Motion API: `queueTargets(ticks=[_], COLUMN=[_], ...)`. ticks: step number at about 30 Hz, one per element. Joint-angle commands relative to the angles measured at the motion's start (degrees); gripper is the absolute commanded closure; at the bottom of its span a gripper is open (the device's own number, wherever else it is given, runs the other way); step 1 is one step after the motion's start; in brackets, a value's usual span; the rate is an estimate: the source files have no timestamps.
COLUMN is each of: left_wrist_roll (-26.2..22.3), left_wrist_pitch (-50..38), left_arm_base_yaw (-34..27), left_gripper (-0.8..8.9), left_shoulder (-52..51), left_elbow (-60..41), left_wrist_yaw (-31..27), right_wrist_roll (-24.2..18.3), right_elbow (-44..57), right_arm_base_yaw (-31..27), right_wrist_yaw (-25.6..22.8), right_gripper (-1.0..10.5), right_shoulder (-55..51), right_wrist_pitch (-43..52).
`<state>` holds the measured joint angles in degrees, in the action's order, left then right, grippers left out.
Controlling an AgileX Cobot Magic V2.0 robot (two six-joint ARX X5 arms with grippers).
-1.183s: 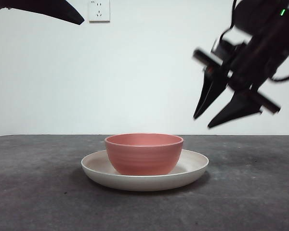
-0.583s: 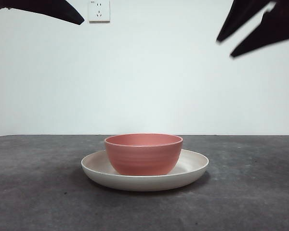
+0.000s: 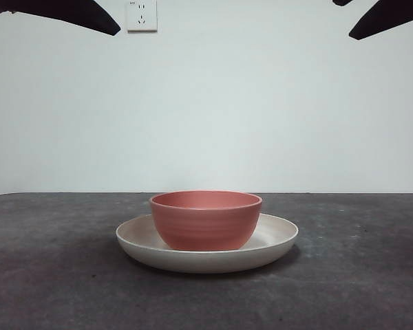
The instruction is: Place the red bowl on the white plate
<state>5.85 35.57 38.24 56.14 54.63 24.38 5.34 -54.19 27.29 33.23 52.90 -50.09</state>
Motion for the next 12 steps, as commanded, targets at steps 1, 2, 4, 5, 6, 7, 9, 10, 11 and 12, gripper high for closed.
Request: queueTargets(ticks=[1, 2, 4, 5, 6, 7, 9, 10, 11, 12], left_wrist_roll=[-0.44, -0.44, -0.44, -0.44, -0.44, -0.44, -0.44, -0.44, -0.44, -0.44], left_wrist_pitch=[-0.17, 0.09, 0.87, 1.22, 1.36, 1.38, 1.36, 1.36, 1.36, 1.36], left_arm_base_yaw=[0.28, 0.28, 0.28, 0.28, 0.28, 0.28, 0.28, 0.28, 0.28, 0.28], left_gripper=[5.33, 5.33, 5.33, 5.34, 5.34, 5.39, 6.01, 6.63, 7.45, 8.14], left_shoulder=[0.35, 0.35, 0.35, 0.35, 0.35, 0.35, 0.35, 0.35, 0.35, 0.35], left_elbow=[0.37, 0.37, 0.37, 0.39, 0.37, 0.37, 0.37, 0.37, 0.37, 0.37], left_wrist_yaw=[0.31, 0.31, 0.31, 0.31, 0.31, 0.31, 0.31, 0.28, 0.31, 0.28], right_wrist_roll=[-0.94, -0.94, -0.96, -1.11, -1.20, -1.36, -1.36, -1.36, -1.42, -1.64], right_elbow=[-1.05, -1.05, -1.05, -1.05, -1.05, -1.05, -1.05, -1.05, -1.05, -1.05], right_arm_base_yaw=[0.35, 0.35, 0.35, 0.35, 0.35, 0.35, 0.35, 0.35, 0.35, 0.35], right_wrist_yaw=[-0.26, -0.26, -0.26, -0.26, -0.26, -0.26, -0.26, -0.26, -0.26, -0.26], right_gripper=[7.8, 7.8, 7.8, 7.8, 7.8, 7.8, 8.3, 8.7, 9.1, 9.4], right_shoulder=[0.57, 0.57, 0.57, 0.55, 0.55, 0.55, 0.57, 0.55, 0.55, 0.55], right_wrist_pitch=[0.31, 0.33, 0.33, 0.31, 0.31, 0.31, 0.31, 0.31, 0.31, 0.31])
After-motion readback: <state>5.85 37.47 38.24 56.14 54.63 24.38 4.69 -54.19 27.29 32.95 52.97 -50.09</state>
